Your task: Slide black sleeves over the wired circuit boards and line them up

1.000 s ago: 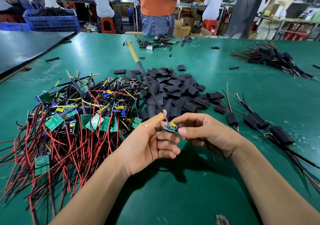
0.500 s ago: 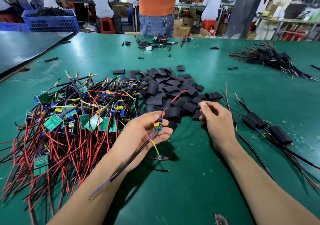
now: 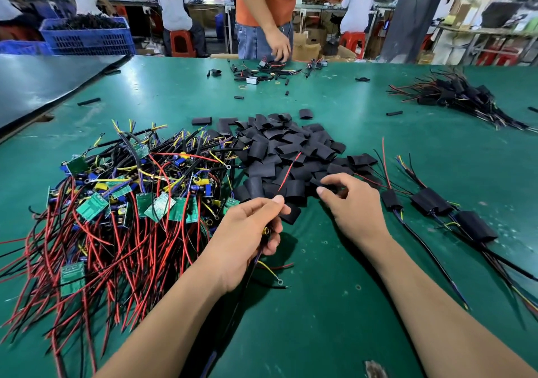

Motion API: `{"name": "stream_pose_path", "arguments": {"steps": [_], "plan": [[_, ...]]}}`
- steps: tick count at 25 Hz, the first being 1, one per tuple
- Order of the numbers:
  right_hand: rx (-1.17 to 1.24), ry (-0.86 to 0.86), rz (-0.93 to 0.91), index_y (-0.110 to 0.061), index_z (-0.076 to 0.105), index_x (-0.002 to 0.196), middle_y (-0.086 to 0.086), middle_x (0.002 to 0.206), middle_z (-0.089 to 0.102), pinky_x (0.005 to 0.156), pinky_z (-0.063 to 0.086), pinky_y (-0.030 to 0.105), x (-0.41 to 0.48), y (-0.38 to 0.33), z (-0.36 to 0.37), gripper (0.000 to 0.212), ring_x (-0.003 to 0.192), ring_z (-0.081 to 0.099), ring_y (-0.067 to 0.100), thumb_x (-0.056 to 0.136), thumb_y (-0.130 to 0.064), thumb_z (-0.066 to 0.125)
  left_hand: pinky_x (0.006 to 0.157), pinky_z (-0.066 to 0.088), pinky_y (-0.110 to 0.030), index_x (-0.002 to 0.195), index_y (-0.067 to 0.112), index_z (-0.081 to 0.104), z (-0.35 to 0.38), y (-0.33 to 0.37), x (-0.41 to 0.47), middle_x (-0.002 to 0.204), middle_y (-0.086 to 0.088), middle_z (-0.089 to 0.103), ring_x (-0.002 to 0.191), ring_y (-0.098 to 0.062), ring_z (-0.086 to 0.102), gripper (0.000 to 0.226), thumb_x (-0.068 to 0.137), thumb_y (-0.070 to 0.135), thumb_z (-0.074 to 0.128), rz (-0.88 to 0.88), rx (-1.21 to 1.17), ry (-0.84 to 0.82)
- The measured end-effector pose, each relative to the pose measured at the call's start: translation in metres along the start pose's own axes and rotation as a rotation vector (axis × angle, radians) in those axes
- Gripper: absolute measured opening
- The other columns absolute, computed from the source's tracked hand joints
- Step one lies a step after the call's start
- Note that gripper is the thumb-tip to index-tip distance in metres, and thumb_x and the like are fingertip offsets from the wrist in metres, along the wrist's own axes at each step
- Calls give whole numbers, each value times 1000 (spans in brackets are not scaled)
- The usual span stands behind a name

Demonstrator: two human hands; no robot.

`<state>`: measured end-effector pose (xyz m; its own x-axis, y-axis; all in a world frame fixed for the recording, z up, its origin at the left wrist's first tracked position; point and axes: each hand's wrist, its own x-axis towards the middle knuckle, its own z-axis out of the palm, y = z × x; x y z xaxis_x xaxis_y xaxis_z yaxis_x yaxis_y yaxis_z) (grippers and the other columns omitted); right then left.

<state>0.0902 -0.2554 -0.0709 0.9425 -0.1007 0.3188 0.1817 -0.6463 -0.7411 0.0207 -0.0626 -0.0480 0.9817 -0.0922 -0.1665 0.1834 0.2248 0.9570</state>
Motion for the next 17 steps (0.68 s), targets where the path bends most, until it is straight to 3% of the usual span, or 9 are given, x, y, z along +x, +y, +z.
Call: {"name": "stream_pose_path", "arguments": {"steps": [4,6,10,13,17], "plan": [[227,102,39,-27,68,90,-8,71,69,65,43,8,-4,-6,-5,9,63,66,3,92,-18,68,40,29,-21,92,1,68,0,-3,1,64,-4,56,41,-16,40,31,98,30,59,53,20,57],[361,108,13,-25,71,93,-10,82,74,72,50,17,-8,-14,-8,8,68,69,7,92,-17,69,40,27,-21,94,1,68,-1,-4,4,64,-4,56,41,-14,38,29,96,29,61,72,-17,106],[471,-109,-98,-22,74,89,-15,108,74,84,54,22,-27,-35,-3,9,84,71,6,88,-13,75,40,25,-19,97,6,69,1,-6,5,74,-1,66,40,-11,35,26,86,30,72,105,-18,123],[429,-228,-173,-19,75,89,-13,108,74,85,53,21,-38,-43,5,7,89,70,5,86,-13,77,41,22,-20,94,13,74,-2,-7,6,71,-4,58,41,-11,33,15,84,25,75,128,-36,126],[454,-343,-122,-22,71,88,-6,101,76,84,57,33,-39,-44,0,10,84,70,18,85,-14,77,42,19,-20,94,15,75,-6,-8,6,66,-3,54,41,-12,32,9,86,16,74,122,-46,120]]}}
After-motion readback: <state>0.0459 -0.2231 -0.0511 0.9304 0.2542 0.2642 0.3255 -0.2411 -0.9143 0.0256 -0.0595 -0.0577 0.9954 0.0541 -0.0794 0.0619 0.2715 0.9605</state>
